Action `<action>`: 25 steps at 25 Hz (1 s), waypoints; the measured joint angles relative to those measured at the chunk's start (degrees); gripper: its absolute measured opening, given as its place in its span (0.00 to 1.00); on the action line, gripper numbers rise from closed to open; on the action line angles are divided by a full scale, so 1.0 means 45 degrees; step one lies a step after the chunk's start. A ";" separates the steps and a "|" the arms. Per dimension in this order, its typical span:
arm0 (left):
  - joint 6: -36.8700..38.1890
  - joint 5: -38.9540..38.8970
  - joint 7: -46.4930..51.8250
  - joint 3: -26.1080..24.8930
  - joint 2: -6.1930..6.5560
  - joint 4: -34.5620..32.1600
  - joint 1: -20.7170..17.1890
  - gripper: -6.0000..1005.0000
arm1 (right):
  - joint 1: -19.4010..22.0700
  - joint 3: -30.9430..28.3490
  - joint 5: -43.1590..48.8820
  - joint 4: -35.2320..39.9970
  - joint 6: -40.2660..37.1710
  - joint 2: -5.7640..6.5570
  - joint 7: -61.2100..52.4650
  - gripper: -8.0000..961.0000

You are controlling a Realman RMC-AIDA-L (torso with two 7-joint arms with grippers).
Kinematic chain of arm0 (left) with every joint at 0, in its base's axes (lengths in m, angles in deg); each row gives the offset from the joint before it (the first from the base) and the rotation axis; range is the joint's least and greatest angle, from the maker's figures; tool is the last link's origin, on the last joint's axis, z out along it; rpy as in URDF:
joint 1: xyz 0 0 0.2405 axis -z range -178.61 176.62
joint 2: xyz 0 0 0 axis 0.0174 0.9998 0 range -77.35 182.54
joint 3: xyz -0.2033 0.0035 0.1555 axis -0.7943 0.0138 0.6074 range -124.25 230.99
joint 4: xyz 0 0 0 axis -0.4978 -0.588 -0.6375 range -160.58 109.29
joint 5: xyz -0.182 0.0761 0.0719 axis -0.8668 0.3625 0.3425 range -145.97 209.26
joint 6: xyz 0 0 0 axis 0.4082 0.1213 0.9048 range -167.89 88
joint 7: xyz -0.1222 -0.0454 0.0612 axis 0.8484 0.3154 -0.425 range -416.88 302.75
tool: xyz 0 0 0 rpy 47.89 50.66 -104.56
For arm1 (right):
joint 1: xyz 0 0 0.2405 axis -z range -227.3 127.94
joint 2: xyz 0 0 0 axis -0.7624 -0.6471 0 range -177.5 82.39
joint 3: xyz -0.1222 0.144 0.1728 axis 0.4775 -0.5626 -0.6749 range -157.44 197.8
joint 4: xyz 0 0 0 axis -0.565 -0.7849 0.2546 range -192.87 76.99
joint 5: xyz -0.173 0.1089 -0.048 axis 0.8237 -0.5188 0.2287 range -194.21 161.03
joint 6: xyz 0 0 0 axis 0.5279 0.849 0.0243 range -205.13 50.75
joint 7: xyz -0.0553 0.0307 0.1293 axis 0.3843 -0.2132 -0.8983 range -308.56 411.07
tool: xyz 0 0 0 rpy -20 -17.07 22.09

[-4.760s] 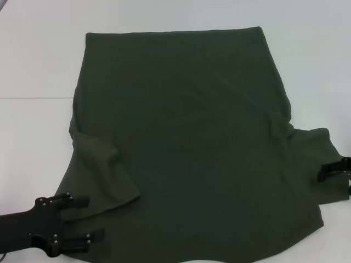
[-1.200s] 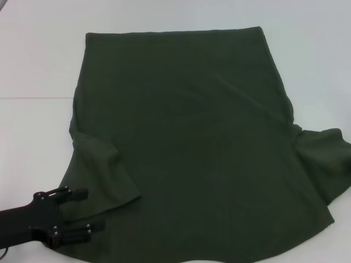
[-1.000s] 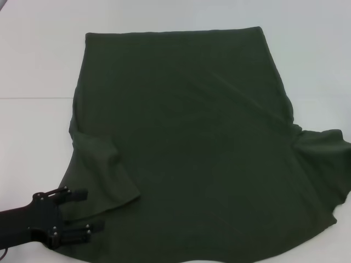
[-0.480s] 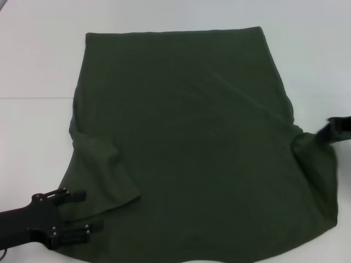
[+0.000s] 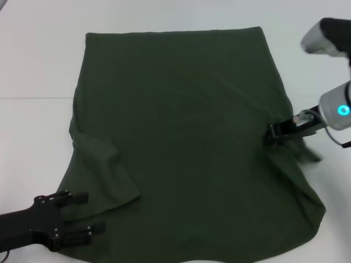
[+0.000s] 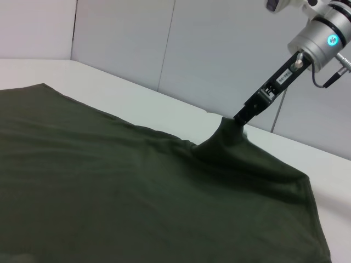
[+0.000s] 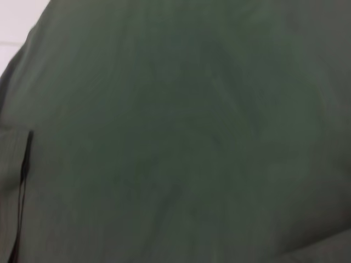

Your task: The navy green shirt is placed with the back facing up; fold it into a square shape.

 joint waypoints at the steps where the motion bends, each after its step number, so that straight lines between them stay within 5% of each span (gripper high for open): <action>1: 0.0000 0.0000 -0.0001 0.0000 0.0002 0.0012 0.0006 0.87 | -0.0048 0.0153 0.0009 -0.0144 0.0085 -0.0006 0.0000 0.04; 18: -0.0035 0.0038 -0.0001 0.0033 -0.0021 0.0045 0.0052 0.87 | 0.0061 0.0455 -0.0382 -0.0559 0.0350 -0.0002 0.0214 0.05; 21: -0.0038 0.0038 -0.0001 0.0020 -0.0026 0.0068 0.0056 0.87 | 0.0335 0.0324 -0.1675 -0.0592 0.0101 0.0105 0.0763 0.28; 25: -0.0048 0.0038 -0.0001 0.0001 -0.0028 0.0189 0.0076 0.87 | 0.0708 -0.0199 -0.3890 -0.0940 -0.0348 0.0366 0.1740 0.37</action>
